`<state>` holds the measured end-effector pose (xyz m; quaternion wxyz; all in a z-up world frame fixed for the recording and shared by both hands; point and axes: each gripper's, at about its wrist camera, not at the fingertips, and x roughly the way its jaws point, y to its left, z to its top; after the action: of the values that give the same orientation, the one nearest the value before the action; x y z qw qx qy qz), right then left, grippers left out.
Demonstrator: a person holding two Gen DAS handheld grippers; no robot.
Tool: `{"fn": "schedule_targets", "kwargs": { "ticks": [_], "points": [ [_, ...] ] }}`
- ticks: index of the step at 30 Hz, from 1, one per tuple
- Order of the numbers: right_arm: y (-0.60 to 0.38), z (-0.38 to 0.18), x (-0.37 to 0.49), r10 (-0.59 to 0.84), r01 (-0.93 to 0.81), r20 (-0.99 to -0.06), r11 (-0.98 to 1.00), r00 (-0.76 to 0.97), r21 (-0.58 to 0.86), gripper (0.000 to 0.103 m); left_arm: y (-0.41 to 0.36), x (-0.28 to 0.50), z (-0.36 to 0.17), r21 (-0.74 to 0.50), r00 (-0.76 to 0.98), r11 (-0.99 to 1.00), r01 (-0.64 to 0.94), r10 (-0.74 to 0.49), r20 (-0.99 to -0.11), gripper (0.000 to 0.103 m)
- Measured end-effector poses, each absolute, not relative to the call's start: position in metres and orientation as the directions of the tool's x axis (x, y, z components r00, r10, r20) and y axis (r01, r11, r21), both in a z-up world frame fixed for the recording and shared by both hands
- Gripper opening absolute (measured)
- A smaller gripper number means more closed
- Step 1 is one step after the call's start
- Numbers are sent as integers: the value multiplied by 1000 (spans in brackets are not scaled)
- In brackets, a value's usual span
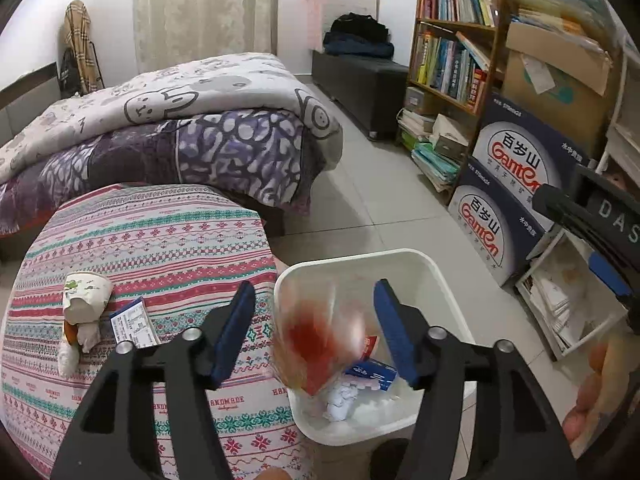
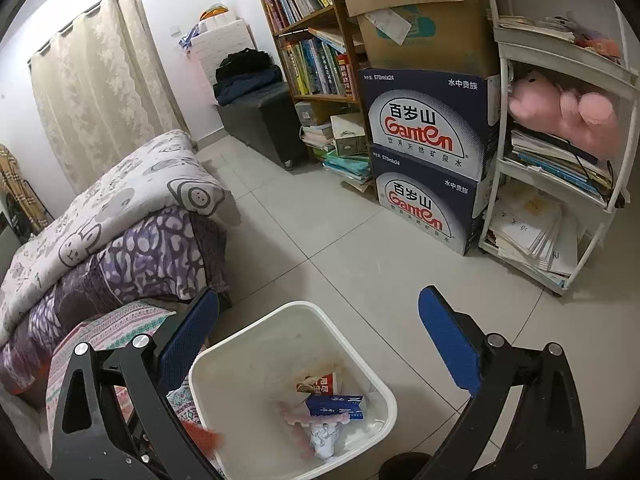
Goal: Collect trash
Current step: 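Open the left tool over the white bin to drop the red carton, then grasp the plastic-wrapped bottle with the left tool while the right tool grasps the blue-and-white box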
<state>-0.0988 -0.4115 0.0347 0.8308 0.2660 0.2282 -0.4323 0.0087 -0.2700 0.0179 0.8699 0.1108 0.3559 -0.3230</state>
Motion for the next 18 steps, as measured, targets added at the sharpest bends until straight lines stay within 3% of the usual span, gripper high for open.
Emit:
{"fn": "schedule_targets", "kwargs": {
  "ticks": [18],
  "points": [
    [-381,27,-64,-550,802,-634,565,543,196,96,-230,40,12,11,599,837,548,-383,-703,72]
  ]
}}
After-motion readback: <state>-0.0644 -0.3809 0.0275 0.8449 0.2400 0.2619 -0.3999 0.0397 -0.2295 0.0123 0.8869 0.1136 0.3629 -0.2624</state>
